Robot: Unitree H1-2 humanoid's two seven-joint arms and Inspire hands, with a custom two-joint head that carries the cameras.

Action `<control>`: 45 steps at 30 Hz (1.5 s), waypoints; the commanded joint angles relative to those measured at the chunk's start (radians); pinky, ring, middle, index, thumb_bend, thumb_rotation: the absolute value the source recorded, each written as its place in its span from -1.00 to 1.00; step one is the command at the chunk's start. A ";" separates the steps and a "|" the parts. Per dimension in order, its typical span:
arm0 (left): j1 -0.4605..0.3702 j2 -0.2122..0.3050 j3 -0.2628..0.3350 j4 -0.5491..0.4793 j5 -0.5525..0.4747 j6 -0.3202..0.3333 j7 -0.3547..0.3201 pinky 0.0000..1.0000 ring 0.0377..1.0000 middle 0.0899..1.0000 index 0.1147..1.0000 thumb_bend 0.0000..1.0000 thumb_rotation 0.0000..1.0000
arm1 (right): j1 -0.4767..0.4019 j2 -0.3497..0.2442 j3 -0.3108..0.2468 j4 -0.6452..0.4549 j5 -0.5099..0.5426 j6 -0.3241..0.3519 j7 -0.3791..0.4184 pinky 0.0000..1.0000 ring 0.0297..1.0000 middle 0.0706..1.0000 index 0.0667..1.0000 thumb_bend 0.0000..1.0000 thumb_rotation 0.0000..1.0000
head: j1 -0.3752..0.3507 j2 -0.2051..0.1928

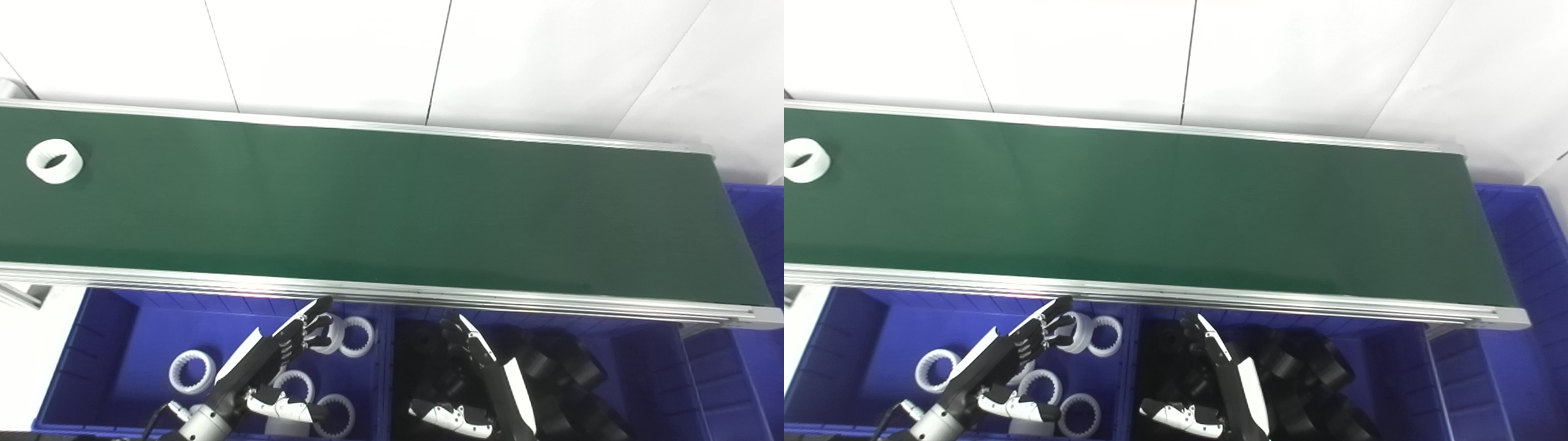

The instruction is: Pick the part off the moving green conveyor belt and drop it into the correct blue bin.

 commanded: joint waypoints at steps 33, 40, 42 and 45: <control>0.011 0.006 -0.022 -0.031 0.018 -0.040 0.023 0.64 0.86 0.95 0.87 0.95 -0.62 | 0.001 -0.017 0.008 -0.009 0.037 -0.066 -0.006 0.57 0.68 0.70 0.79 0.81 -0.13 | 0.166 -0.044; -0.015 -0.001 -0.040 0.029 0.021 -0.040 0.031 0.54 0.78 0.87 0.79 0.89 -0.51 | -0.019 -0.055 0.031 0.010 0.058 -0.066 -0.035 0.61 0.74 0.78 0.84 0.77 -0.12 | 0.277 -0.102; -0.024 -0.008 -0.037 0.048 0.016 -0.040 0.026 0.56 0.76 0.85 0.82 0.91 -0.50 | -0.024 -0.063 0.039 0.017 0.056 -0.066 -0.049 0.61 0.74 0.79 0.86 0.77 -0.09 | 0.284 -0.111; -0.022 -0.007 -0.037 0.037 0.022 -0.040 0.027 0.57 0.76 0.85 0.86 0.90 -0.44 | -0.029 -0.072 0.051 0.024 0.059 -0.066 -0.065 0.63 0.74 0.79 0.86 0.76 -0.08 | 0.286 -0.125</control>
